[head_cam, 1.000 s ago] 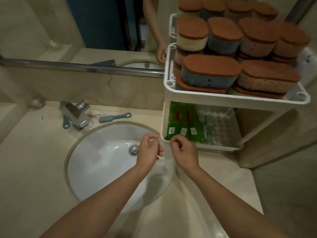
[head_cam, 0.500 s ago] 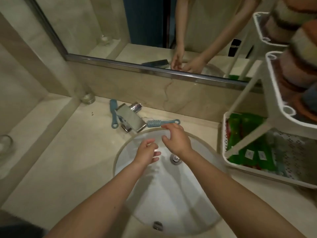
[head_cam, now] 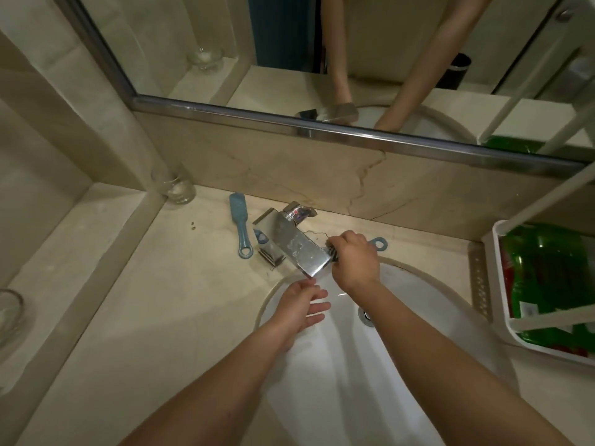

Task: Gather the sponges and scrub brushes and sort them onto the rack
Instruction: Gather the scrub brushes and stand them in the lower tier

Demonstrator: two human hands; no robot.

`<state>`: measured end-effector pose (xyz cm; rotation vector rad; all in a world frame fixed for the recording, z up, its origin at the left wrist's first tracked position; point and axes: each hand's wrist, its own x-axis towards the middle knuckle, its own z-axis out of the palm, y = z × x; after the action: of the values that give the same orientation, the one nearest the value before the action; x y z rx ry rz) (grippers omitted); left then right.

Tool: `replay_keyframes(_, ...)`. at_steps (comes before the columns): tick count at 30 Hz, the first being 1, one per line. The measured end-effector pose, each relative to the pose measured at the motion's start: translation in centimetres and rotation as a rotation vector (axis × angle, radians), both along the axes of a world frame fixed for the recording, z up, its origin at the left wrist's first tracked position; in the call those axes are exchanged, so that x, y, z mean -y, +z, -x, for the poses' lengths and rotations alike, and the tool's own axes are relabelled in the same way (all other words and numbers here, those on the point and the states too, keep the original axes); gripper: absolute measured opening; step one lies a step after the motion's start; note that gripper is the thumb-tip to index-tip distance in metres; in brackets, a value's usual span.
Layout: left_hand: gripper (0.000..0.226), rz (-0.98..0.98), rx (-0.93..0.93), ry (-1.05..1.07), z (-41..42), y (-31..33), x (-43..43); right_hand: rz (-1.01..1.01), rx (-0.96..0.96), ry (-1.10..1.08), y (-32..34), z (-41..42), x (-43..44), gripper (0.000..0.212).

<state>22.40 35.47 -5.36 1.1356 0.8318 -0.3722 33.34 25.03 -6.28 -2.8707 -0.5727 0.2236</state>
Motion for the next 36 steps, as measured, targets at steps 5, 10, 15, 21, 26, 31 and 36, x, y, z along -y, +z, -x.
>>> replay_keyframes(5,0.011,0.073,0.041,0.050,-0.8,-0.5,0.3,-0.160,-0.057,-0.079,-0.2,1.9,0.4,0.038)
replay_keyframes(10,0.026,0.093,0.079,0.186,-0.2,-0.2,1.3,-0.490,-0.362,-0.078,0.6,5.6,0.4,0.026)
replay_keyframes(15,0.024,-0.101,0.086,0.382,2.5,0.9,0.4,-0.650,-0.493,-0.011,2.2,8.2,-1.1,0.009)
replay_keyframes(21,0.022,-0.211,0.128,0.621,5.5,2.8,-3.5,-0.799,-0.566,0.028,3.0,10.8,-4.6,0.018)
replay_keyframes(26,0.027,-0.301,0.109,0.617,7.0,3.3,-7.0,-0.773,-0.454,0.060,3.5,10.8,-9.0,0.020)
replay_keyframes(31,0.028,-0.277,0.100,0.596,7.7,3.5,-11.0,-0.541,-0.370,0.182,3.7,9.0,-14.3,0.045)
replay_keyframes(36,0.029,-0.216,0.087,0.587,7.2,3.0,-14.5,-0.311,-0.354,0.124,3.1,6.7,-18.9,0.056)
